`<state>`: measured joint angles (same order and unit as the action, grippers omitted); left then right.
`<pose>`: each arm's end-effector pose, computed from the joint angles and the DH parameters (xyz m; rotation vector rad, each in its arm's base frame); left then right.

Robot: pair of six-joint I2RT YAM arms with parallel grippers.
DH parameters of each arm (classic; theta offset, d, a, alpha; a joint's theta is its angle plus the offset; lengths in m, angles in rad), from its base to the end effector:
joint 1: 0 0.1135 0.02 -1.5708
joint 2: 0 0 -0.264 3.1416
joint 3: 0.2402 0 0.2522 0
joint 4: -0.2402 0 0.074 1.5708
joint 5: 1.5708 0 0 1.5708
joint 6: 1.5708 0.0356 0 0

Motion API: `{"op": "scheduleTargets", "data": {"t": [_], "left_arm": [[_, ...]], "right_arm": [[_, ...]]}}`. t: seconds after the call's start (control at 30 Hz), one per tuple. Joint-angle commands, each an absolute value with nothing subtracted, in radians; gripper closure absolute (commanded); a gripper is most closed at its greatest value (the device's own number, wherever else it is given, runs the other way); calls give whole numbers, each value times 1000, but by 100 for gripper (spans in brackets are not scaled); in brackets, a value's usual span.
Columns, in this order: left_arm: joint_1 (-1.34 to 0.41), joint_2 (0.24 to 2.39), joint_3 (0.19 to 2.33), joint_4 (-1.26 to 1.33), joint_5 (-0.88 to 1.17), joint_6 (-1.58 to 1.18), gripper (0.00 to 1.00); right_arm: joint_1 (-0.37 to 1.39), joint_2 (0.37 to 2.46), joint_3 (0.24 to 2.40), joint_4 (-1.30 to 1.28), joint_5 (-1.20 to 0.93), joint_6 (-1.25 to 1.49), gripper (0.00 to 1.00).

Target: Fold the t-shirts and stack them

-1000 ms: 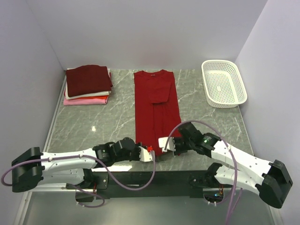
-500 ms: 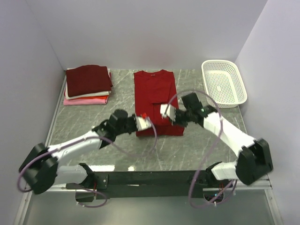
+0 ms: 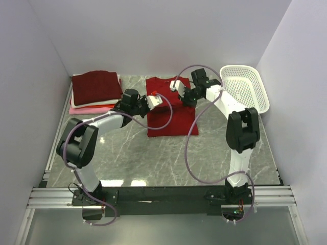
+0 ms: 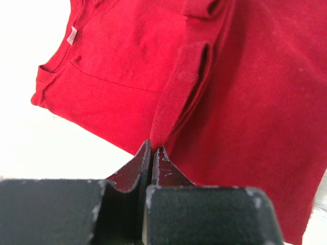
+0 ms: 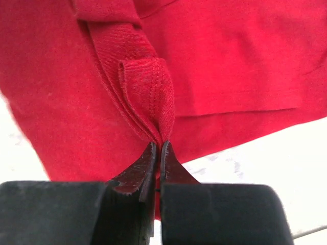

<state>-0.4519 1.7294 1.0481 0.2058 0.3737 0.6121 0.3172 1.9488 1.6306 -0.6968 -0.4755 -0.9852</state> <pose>0.3407 -0.1798 0.2175 1.2187 1.6138 -0.2806 0.3983 0.1479 0.2495 -1.6191 1.8452 0.3316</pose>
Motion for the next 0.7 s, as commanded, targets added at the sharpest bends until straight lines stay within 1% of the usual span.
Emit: {"op": "scheduleTargets", "data": {"t": [0.0,0.13,0.23,0.43,0.5,0.53,0.57,0.6,0.63,0.67], "left_arm": [[-422,1772,1132,232,456,634,100],[-400,1833,1184,227,471,632,100],[-390,1862,1222,219,479,623,100],[-374,1899,1258,210,465,623,99],[-371,1908,1269,206,457,617,99],[-370,1922,1284,212,418,591,91],[-370,1925,1290,224,394,571,81],[-368,1927,1293,274,373,546,67],[-368,1919,1292,311,298,481,41],[-368,1911,1296,342,263,451,36]], "right_arm": [[308,2015,1770,-759,-492,-986,100],[307,2089,1874,-769,-485,-977,100],[307,2132,1913,-779,-477,-974,100],[305,2155,1921,-756,-462,-963,98],[305,2161,1927,-730,-454,-936,93],[305,2164,1930,-707,-421,-910,88],[305,2164,1930,-634,-396,-837,76],[305,2161,1927,-586,-352,-790,67],[304,2145,1908,-528,-309,-737,58],[301,2132,1896,-429,-231,-660,44]]}}
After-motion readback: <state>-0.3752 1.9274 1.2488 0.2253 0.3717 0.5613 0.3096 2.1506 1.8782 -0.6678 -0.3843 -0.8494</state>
